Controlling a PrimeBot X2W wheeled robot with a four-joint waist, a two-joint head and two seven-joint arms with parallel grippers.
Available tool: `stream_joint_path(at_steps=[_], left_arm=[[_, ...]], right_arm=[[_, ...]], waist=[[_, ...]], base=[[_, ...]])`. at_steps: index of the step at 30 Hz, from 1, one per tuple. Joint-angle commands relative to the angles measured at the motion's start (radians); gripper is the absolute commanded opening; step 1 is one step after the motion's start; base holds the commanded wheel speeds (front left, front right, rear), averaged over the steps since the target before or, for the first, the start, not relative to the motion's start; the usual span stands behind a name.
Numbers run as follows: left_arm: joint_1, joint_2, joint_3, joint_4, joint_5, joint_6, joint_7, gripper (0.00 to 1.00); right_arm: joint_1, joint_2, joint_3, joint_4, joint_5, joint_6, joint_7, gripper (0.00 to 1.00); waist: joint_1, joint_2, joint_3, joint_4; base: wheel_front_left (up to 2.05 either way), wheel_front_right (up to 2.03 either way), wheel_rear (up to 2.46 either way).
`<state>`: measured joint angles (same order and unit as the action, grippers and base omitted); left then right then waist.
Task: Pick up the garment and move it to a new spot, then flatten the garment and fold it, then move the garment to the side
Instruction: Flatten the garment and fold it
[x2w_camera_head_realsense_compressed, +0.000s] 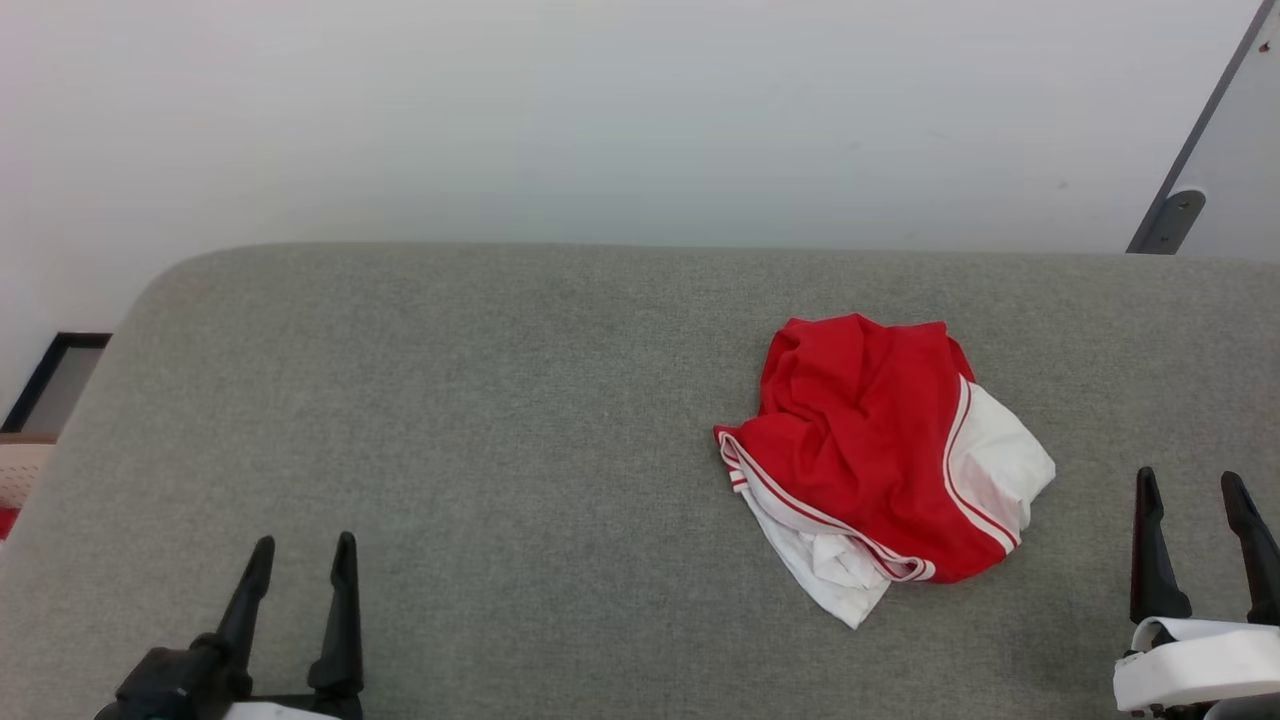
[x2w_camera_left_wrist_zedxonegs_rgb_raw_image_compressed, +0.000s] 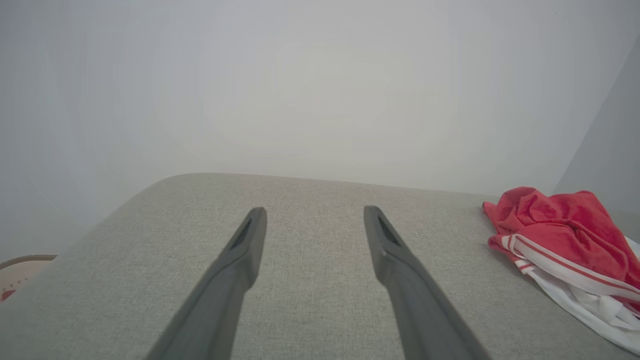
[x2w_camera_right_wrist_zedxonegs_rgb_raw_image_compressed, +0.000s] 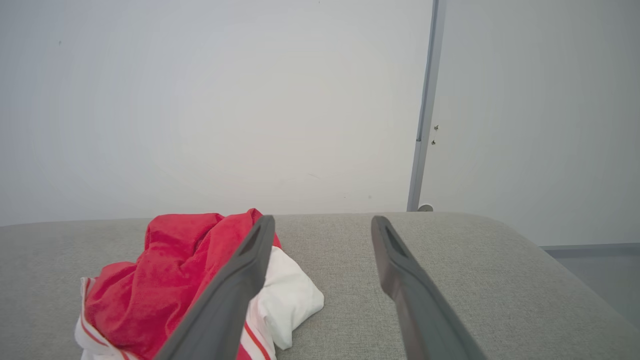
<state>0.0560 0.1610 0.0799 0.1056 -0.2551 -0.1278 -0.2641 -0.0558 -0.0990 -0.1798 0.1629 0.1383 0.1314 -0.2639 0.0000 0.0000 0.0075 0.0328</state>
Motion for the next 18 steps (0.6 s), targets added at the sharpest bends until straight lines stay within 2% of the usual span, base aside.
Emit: stream_joint_path(at_steps=[1, 8, 12, 14, 18], left_arm=[[-0.001, -0.004, -0.002, -0.006, -0.003, -0.004, 0.000, 1.00], [-0.008, -0.010, -0.010, -0.015, -0.009, -0.004, 0.000, 1.00], [-0.017, -0.017, -0.021, -0.018, -0.015, -0.004, 0.000, 1.00], [-0.025, -0.021, -0.025, -0.017, -0.019, -0.004, 0.000, 1.00], [-0.046, -0.034, -0.036, -0.004, -0.028, -0.004, 0.000, 1.00]], right_arm=[[0.003, 0.002, -0.001, 0.000, -0.005, -0.001, 0.000, 1.00], [-0.011, 0.000, 0.010, 0.005, -0.002, -0.001, 0.000, 1.00], [-0.043, -0.040, 0.066, 0.034, -0.009, -0.001, 0.013, 1.00], [-0.086, -0.082, 0.114, 0.059, 0.007, -0.001, 0.066, 1.00], [-0.192, -0.194, 0.237, 0.119, 0.066, -0.001, 0.276, 1.00]], waist=[[0.0000, 0.0000, 0.004, 0.001], [0.0000, 0.0000, 0.018, 0.006], [0.0000, 0.0000, 0.041, 0.006], [0.0000, 0.0000, 0.060, 0.007], [0.0000, 0.0000, 0.106, 0.009]], base=[[0.00, 0.00, 0.00], [0.00, 0.00, 0.00], [0.00, 0.00, 0.00], [0.00, 0.00, 0.00], [0.00, 0.00, 0.00]])
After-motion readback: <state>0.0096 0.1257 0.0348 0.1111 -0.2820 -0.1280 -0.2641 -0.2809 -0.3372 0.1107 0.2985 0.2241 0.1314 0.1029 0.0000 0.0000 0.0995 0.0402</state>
